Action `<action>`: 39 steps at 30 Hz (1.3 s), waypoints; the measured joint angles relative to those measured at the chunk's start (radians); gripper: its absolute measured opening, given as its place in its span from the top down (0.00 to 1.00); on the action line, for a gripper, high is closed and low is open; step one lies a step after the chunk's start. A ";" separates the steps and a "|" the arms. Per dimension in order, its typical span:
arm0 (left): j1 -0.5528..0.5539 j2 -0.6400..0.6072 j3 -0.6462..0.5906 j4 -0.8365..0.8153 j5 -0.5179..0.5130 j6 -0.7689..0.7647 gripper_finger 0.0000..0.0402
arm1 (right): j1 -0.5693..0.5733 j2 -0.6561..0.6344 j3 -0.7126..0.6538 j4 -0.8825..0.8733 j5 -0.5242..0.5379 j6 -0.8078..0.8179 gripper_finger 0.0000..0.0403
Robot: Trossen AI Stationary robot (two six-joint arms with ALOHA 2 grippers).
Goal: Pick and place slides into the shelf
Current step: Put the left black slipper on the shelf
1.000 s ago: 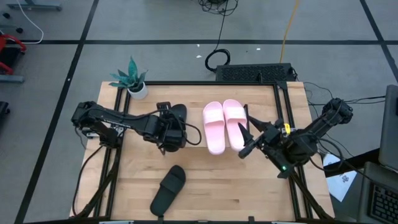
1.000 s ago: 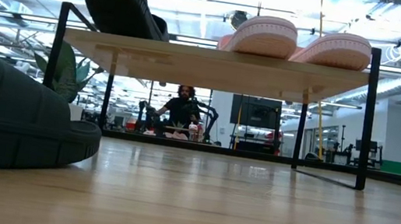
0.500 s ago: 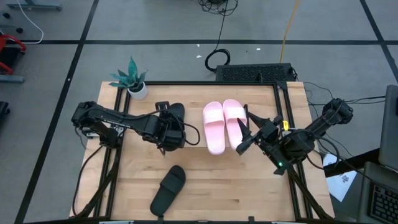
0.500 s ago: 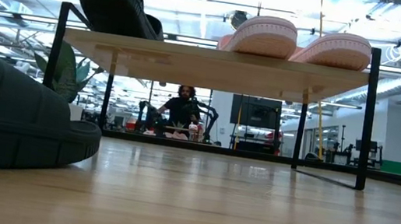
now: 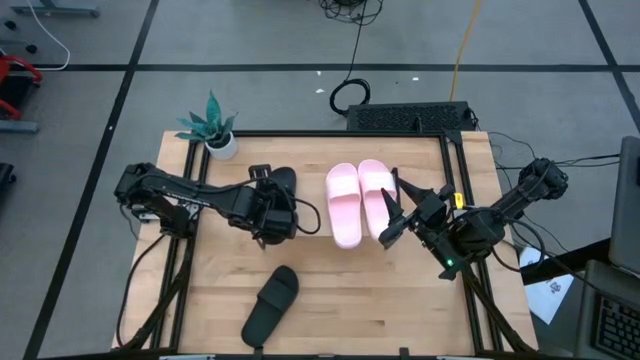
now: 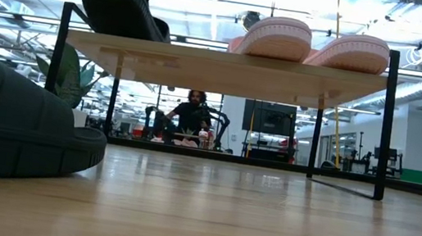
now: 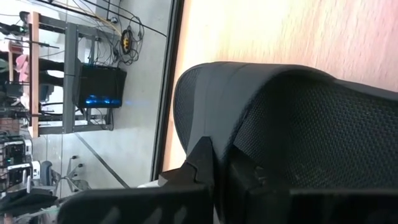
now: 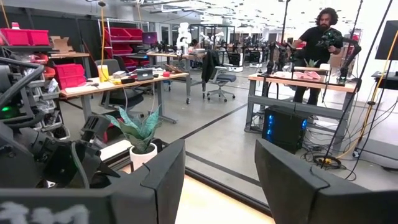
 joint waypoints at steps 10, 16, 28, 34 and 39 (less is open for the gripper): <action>0.000 -0.001 -0.021 -0.005 -0.026 -0.002 1.00 | 0.000 0.000 0.000 0.000 0.000 0.000 0.55; 0.000 -0.001 -0.021 -0.031 -0.015 -0.005 1.00 | 0.000 0.000 0.000 0.000 0.000 0.000 0.55; 0.001 -0.001 -0.021 -0.063 0.044 0.003 0.94 | 0.000 0.000 0.000 0.000 0.000 -0.021 0.55; 0.001 -0.001 -0.021 -0.063 0.049 0.004 0.96 | 0.000 0.000 0.000 0.000 0.000 -0.021 0.55; 0.001 -0.001 -0.021 -0.062 0.052 0.015 0.94 | 0.000 0.000 0.000 0.000 0.001 -0.022 0.55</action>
